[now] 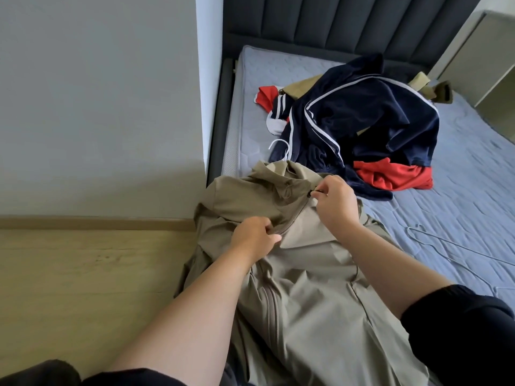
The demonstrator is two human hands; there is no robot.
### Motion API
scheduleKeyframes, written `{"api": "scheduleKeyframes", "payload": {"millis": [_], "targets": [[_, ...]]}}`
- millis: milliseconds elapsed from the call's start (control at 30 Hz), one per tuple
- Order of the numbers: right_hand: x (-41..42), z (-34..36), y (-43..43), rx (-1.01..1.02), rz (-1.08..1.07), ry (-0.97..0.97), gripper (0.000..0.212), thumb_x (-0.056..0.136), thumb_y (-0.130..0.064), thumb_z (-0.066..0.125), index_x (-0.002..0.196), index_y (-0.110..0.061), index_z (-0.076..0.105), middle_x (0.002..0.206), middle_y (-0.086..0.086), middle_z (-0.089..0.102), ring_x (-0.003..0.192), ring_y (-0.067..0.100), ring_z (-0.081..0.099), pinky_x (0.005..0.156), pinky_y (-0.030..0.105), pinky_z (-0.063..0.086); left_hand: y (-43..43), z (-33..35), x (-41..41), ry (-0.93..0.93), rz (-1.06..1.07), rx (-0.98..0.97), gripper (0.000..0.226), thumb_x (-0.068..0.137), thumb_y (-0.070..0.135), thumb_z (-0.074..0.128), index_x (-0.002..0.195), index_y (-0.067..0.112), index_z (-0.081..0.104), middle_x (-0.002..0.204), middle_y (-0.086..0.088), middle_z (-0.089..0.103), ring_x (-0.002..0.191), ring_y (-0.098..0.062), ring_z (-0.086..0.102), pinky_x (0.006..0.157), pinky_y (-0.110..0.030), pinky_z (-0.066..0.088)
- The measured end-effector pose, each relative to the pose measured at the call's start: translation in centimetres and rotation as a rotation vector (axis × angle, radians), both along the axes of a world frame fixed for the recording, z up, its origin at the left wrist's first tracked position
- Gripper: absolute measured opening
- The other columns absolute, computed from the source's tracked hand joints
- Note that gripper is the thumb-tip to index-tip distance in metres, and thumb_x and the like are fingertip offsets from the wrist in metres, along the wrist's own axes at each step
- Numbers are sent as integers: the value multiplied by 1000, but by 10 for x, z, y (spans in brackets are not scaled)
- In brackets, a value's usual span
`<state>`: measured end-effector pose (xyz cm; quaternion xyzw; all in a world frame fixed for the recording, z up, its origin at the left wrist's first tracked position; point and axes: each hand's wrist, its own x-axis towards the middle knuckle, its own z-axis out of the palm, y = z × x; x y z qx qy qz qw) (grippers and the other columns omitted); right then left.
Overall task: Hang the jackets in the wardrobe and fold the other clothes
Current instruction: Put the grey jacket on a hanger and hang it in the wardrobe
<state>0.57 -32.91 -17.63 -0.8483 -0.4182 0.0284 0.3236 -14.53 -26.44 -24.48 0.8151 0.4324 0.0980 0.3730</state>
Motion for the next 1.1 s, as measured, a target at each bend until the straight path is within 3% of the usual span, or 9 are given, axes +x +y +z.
{"api": "scheduleKeyframes", "payload": {"millis": [100, 200, 333, 533, 700, 900, 1033, 1100], "targets": [[-8, 3, -2, 22, 106, -23, 14, 85, -5, 61, 74, -5, 52, 85, 4, 54, 72, 20, 48, 66, 34, 39, -6, 7, 8, -206, 22, -54, 24, 79, 40, 68, 73, 20, 56, 73, 12, 56, 73, -11, 50, 66, -24, 35], [-17, 1, -4, 35, 184, -51, 15, 85, -1, 61, 74, -5, 51, 83, 3, 52, 69, 18, 48, 64, 31, 40, -10, 7, 14, -232, 44, 14, 44, 82, 33, 65, 53, 18, 35, 55, 8, 42, 59, -16, 40, 53, -26, 26], [-22, 1, -8, -9, 309, -183, 19, 83, 2, 61, 72, -7, 50, 80, 1, 52, 63, 10, 42, 59, 31, 40, -8, 1, 8, -241, 48, -32, 51, 81, 24, 68, 52, 17, 27, 50, 7, 31, 49, -9, 30, 46, -21, 25], [-15, -2, -9, -22, 219, -212, 29, 82, 1, 63, 66, -14, 46, 81, -3, 51, 68, 19, 49, 57, 37, 42, -12, -6, -1, -149, -42, -43, 44, 83, 24, 65, 57, 17, 31, 59, 6, 38, 59, -13, 37, 49, -17, 26], [-12, -13, -2, -43, 127, -149, 19, 83, -3, 64, 67, -9, 56, 85, -6, 48, 70, 23, 50, 65, 34, 41, -14, -4, 0, -132, -51, -82, 46, 85, 22, 63, 57, 15, 26, 60, 5, 32, 62, -17, 33, 56, -31, 21], [-14, -40, -7, -42, 43, -39, 13, 86, -7, 62, 74, -6, 60, 91, 0, 52, 79, 23, 52, 66, 33, 43, -19, -14, 4, 2, -126, -184, 43, 86, 24, 60, 57, 17, 29, 59, 3, 34, 59, -16, 36, 55, -28, 27], [-10, -43, 0, 89, 149, -91, 9, 87, -9, 62, 80, -6, 58, 90, 2, 54, 71, 17, 49, 62, 27, 37, -11, -16, 10, -81, -36, -208, 44, 85, 22, 58, 56, 17, 25, 58, 1, 29, 59, -17, 32, 57, -30, 25], [-1, -43, 9, 109, 142, -67, 7, 94, -15, 52, 90, -11, 56, 94, -1, 54, 76, 12, 48, 66, 26, 36, -7, -18, 12, -156, 77, -256, 45, 86, 20, 57, 56, 17, 24, 56, 2, 27, 56, -16, 29, 55, -30, 23]]}}
